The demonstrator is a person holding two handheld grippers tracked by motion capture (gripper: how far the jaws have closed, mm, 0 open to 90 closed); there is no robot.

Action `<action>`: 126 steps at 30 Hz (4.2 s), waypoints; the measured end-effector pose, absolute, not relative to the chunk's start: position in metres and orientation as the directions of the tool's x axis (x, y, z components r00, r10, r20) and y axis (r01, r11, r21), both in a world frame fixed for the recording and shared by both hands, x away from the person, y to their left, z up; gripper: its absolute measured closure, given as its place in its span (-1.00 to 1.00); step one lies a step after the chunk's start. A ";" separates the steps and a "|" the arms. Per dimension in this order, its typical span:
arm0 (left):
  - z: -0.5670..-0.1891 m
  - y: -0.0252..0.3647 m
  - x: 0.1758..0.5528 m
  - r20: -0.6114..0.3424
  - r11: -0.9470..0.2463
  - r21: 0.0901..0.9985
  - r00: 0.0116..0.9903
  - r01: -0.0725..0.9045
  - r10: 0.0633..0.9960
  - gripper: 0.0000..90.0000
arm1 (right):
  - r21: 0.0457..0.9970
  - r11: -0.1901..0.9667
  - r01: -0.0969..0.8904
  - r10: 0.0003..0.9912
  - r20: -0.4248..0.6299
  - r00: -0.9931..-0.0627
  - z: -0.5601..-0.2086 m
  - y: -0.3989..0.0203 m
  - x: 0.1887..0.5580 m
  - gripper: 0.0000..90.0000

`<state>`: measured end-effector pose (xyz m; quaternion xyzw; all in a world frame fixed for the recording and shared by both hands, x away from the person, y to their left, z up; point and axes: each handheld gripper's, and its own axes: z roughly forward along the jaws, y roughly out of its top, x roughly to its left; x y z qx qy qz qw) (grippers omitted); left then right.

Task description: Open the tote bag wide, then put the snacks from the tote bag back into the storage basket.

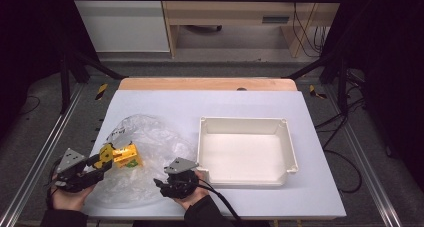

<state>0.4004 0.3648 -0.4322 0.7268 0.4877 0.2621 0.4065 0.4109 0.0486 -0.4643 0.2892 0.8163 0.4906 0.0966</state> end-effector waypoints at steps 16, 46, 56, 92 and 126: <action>-0.386 0.361 0.386 -0.028 -0.153 0.915 0.439 0.372 0.898 -0.21 | 0.911 0.250 0.328 0.590 0.126 -0.798 -0.425 0.016 0.415 -0.04; -0.394 0.323 0.417 0.045 -0.320 0.856 0.558 0.406 0.829 -0.44 | 0.926 0.222 0.306 0.748 0.039 -0.662 -0.399 -0.127 0.408 -0.37; -0.405 0.320 0.422 0.037 -0.344 0.831 0.574 0.437 0.818 -0.41 | 0.919 0.210 0.334 0.786 0.045 -0.616 -0.408 -0.174 0.399 -0.40; -0.416 0.312 0.432 0.023 -0.392 0.787 0.613 0.476 0.790 -0.03 | 0.907 0.200 0.371 0.821 0.051 -0.568 -0.418 -0.196 0.403 -0.40; -0.394 0.312 0.419 0.019 -0.329 0.829 0.566 0.451 0.824 0.12 | 0.906 0.202 0.371 0.820 0.051 -0.570 -0.420 -0.199 0.405 -0.40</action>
